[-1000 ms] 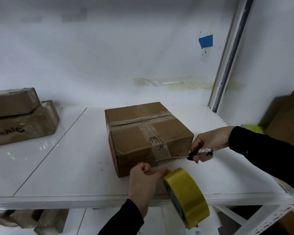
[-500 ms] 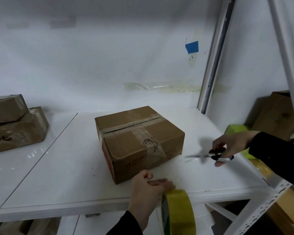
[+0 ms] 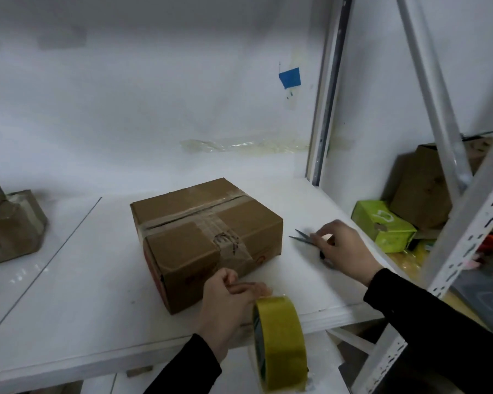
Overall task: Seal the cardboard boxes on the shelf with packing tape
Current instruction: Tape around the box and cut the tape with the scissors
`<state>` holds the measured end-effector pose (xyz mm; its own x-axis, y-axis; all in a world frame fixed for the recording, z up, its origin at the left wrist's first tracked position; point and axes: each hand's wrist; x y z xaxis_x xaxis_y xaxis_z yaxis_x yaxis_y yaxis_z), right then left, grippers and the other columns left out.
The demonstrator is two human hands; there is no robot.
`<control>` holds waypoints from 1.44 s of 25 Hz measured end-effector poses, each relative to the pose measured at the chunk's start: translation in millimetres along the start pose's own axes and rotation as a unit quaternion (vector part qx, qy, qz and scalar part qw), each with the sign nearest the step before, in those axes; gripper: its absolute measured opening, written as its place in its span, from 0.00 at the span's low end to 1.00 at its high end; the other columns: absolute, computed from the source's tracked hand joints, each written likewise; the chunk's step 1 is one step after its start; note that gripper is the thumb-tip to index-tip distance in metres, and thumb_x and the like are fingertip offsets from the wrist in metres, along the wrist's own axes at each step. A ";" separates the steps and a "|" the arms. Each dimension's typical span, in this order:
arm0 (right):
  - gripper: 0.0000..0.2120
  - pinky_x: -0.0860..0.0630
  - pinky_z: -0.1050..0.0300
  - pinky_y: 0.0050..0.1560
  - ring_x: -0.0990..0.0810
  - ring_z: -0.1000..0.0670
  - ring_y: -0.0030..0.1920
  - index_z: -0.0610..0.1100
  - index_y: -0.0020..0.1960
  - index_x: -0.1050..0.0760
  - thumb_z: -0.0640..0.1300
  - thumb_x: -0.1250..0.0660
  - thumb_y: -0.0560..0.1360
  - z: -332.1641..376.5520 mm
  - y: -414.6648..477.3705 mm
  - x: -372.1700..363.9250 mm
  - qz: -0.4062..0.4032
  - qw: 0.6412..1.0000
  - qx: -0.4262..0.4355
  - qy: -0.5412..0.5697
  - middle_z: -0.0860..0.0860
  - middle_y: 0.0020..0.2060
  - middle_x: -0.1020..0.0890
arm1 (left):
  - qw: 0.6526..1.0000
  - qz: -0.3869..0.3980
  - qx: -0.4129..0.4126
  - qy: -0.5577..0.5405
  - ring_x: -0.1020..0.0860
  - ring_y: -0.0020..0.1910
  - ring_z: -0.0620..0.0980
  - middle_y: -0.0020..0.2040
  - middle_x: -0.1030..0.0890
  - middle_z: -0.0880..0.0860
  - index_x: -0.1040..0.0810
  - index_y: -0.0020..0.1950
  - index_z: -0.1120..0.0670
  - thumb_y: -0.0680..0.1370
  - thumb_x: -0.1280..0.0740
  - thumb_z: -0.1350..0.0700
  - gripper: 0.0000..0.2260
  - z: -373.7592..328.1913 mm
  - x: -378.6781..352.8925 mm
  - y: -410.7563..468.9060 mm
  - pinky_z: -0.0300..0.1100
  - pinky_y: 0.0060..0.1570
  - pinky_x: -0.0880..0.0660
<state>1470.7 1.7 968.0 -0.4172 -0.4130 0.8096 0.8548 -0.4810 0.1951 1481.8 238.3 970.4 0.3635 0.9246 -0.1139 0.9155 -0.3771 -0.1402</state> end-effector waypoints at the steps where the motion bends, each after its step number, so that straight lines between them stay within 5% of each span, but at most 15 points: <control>1: 0.17 0.27 0.58 0.48 0.19 0.49 0.47 0.44 0.45 0.19 0.57 0.37 0.75 19.9 -17.7 2.2 0.070 0.989 -0.016 0.132 0.50 0.45 0.17 | 1.000 -0.002 -0.005 0.006 0.18 0.32 0.45 0.28 0.18 0.55 0.40 0.38 0.55 0.69 0.29 0.70 0.20 0.1 -0.7 1.8 0.32 0.31 0.24; 4: 0.24 0.25 0.63 0.50 0.18 0.55 0.47 0.47 0.45 0.16 0.65 0.38 0.67 55.1 -57.2 -2.2 0.298 0.899 -0.036 0.319 0.53 0.45 0.14 | 0.999 -0.011 -0.024 0.038 0.18 0.38 0.52 0.38 0.20 0.66 0.40 0.38 0.55 0.68 0.27 0.69 0.20 -0.3 -2.0 5.8 0.35 0.36 0.24; 7: 0.08 0.22 0.64 0.46 0.17 0.55 0.41 0.45 0.38 0.15 0.48 0.30 0.66 53.0 -65.3 -13.8 0.282 0.850 -0.039 0.442 0.50 0.39 0.14 | 0.996 -0.023 -0.035 0.080 0.22 0.34 0.47 0.33 0.25 0.61 0.39 0.38 0.55 0.69 0.28 0.68 0.19 1.5 -0.5 11.7 0.33 0.35 0.26; 10: 0.08 0.21 0.65 0.37 0.16 0.53 0.36 0.39 0.39 0.16 0.34 0.34 0.72 49.3 -67.2 -20.7 0.240 0.807 -0.095 0.531 0.45 0.37 0.14 | 0.995 -0.027 -0.028 0.090 0.25 0.39 0.52 0.37 0.24 0.62 0.39 0.38 0.55 0.69 0.26 0.65 0.20 5.5 1.1 18.6 0.43 0.43 0.28; 15: 0.04 0.22 0.64 0.32 0.17 0.53 0.31 0.34 0.41 0.18 0.32 0.32 0.71 55.5 -81.5 -24.7 0.117 0.835 -0.066 0.534 0.45 0.32 0.15 | 0.995 -0.025 -0.039 0.089 0.19 0.34 0.46 0.33 0.17 0.55 0.38 0.39 0.56 0.68 0.25 0.61 0.19 0.3 -4.3 7.5 0.36 0.38 0.24; 18: 0.04 0.22 0.66 0.35 0.17 0.54 0.32 0.38 0.38 0.18 0.32 0.31 0.70 61.3 -94.8 -16.0 0.009 0.875 -0.006 0.484 0.48 0.31 0.15 | 0.970 -0.027 -0.081 0.229 0.22 0.38 0.42 0.36 0.21 0.45 0.35 0.40 0.50 0.67 0.25 0.49 0.18 -19.4 -8.6 -12.5 0.31 0.37 0.27; 21: 0.03 0.22 0.68 0.35 0.17 0.54 0.31 0.39 0.35 0.18 0.38 0.30 0.64 73.4 -106.4 12.5 -0.041 0.869 0.046 0.490 0.48 0.30 0.15 | 0.945 0.021 -0.152 0.289 0.23 0.44 0.39 0.39 0.21 0.37 0.34 0.43 0.44 0.60 0.34 0.36 0.19 -51.0 -11.7 -48.1 0.31 0.42 0.28; 25: 0.08 0.23 0.67 0.28 0.20 0.54 0.26 0.38 0.35 0.18 0.43 0.31 0.62 88.9 -105.9 52.2 -0.002 0.882 0.069 0.467 0.45 0.28 0.16 | 0.938 0.024 -0.227 0.260 0.23 0.31 0.33 0.38 0.18 0.41 0.29 0.50 0.44 0.64 0.39 0.34 0.21 -74.5 -2.2 -64.5 0.25 0.32 0.32; 28: 0.12 0.22 0.62 0.30 0.21 0.53 0.27 0.39 0.33 0.17 0.49 0.25 0.58 62.2 -76.7 58.4 0.054 0.899 0.006 0.434 0.44 0.29 0.16 | 0.900 -0.175 -0.320 0.239 0.22 0.46 0.34 0.45 0.20 0.42 0.26 0.51 0.48 0.71 0.34 0.45 0.11 -78.8 35.3 -33.7 0.20 0.39 0.30; 31: 0.27 0.21 0.62 0.32 0.19 0.53 0.28 0.39 0.33 0.16 0.57 0.17 0.43 23.9 -39.3 44.3 0.198 0.902 -0.100 0.369 0.44 0.31 0.15 | 0.865 -0.207 -0.293 0.350 0.19 0.50 0.49 0.50 0.17 0.51 0.22 0.54 0.53 0.76 0.33 0.53 0.08 -64.5 67.3 7.3 0.32 0.51 0.27; 34: 0.07 0.23 0.64 0.30 0.20 0.53 0.26 0.38 0.33 0.16 0.41 0.21 0.64 3.9 -3.1 33.0 0.270 0.906 -0.187 0.268 0.45 0.29 0.16 | 0.814 -0.176 -0.263 0.488 0.21 0.57 0.55 0.61 0.20 0.53 0.22 0.61 0.53 0.76 0.33 0.49 0.16 -48.0 67.7 28.9 0.42 0.55 0.29; 36: 0.05 0.24 0.63 0.31 0.21 0.52 0.26 0.32 0.38 0.18 0.33 0.30 0.71 -5.5 18.7 30.5 0.279 0.920 -0.219 0.166 0.44 0.29 0.19 | 0.800 -0.153 -0.254 0.522 0.24 0.62 0.53 0.66 0.24 0.49 0.24 0.64 0.50 0.76 0.35 0.45 0.19 -44.0 63.3 35.1 0.42 0.57 0.29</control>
<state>1472.3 -24.1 993.3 -0.0842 -0.8685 0.4885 0.7880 -0.3581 -0.5008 1544.5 285.9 1001.6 -0.1867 0.6104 0.7697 0.8450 -0.2999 0.4428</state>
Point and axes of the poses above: each hand's wrist, its own y-axis towards the middle knuckle, its own x-axis out of the back of the hand, z = x × y
